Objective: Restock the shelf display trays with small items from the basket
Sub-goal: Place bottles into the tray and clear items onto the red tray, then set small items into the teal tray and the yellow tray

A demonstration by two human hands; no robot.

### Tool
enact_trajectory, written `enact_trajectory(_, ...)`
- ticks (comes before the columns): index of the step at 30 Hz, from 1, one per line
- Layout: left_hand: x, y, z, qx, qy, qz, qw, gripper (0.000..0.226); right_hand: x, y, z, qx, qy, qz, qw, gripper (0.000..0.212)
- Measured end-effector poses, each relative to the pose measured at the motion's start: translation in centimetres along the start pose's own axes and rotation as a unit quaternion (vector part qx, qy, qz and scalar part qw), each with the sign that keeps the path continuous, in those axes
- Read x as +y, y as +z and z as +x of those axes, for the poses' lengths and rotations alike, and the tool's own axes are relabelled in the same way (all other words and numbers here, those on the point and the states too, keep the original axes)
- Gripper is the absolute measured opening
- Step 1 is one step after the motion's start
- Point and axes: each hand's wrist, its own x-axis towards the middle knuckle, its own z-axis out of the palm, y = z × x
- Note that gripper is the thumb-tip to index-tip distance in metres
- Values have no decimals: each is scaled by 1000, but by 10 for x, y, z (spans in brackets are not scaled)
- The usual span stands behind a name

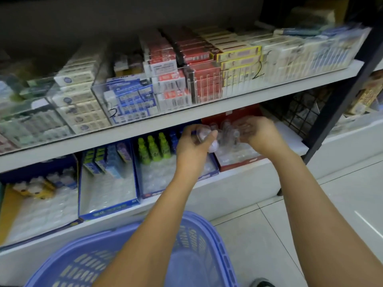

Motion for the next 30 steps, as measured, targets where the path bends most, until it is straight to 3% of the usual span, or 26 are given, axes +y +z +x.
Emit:
enact_trajectory(5, -5, 13, 12, 10, 58, 55, 997, 23, 22, 5, 3, 8, -25, 16, 1000, 49)
enact_trajectory(11, -16, 28, 22, -41, 86, 153, 984, 29, 30, 1, 2, 9, -61, 1, 998, 47)
enact_trajectory(15, -26, 30, 23, -82, 126, 270, 951, 35, 30, 9, -2, -13, -78, -26, 997, 42)
enact_trajectory(19, -26, 28, 26, -79, 159, 340, 924, 34, 33, 17, -13, 12, -47, 30, 998, 45)
enact_trajectory(23, -26, 34, 25, -99, 194, 449, 867, 40, 33, 21, -19, 27, -37, 38, 998, 48)
enact_trajectory(30, -30, 28, 16, -84, 242, 513, 819, 45, 26, 21, -19, 1, -6, 29, 1000, 49)
